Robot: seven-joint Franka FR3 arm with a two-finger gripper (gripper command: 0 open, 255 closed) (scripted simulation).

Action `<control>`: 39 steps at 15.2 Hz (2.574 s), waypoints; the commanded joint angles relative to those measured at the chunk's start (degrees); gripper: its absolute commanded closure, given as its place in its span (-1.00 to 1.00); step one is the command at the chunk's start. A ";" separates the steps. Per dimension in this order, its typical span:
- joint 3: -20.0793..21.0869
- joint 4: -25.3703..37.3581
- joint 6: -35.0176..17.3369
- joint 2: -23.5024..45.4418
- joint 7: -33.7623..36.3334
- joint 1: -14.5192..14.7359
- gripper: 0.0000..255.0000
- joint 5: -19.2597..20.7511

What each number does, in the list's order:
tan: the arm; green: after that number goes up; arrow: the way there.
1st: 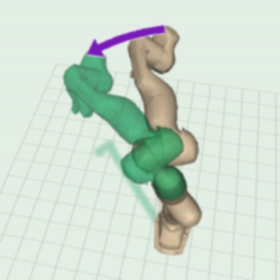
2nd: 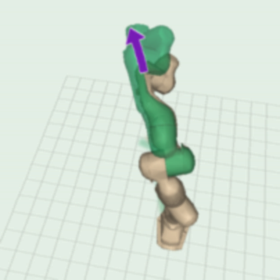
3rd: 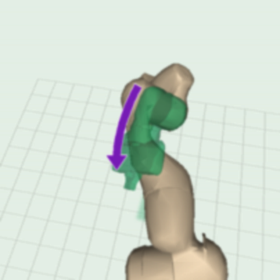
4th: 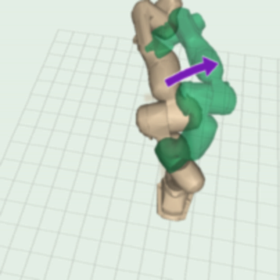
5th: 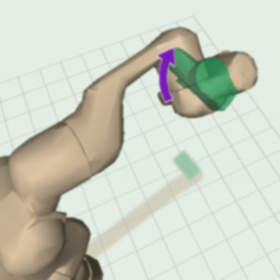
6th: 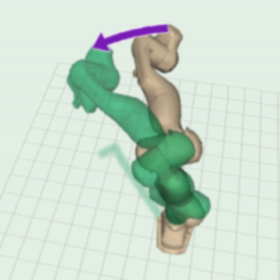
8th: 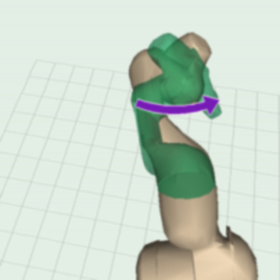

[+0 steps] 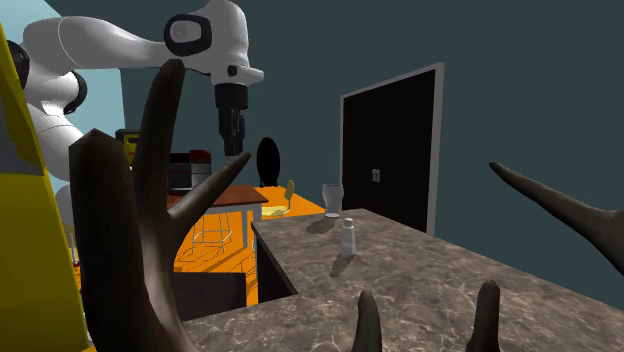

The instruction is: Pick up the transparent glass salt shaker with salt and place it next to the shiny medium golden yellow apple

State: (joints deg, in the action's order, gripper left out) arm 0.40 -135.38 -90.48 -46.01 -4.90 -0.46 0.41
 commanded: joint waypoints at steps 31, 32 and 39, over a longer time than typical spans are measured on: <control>16.05 14.65 -48.46 53.66 29.07 2.24 -1.00 10.40; 15.96 14.93 -48.55 54.01 29.27 2.38 -1.00 10.59; 15.08 14.81 -53.01 58.65 31.11 2.76 -1.00 13.33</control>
State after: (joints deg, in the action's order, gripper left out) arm 15.65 -120.41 -142.66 11.96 26.00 2.30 13.32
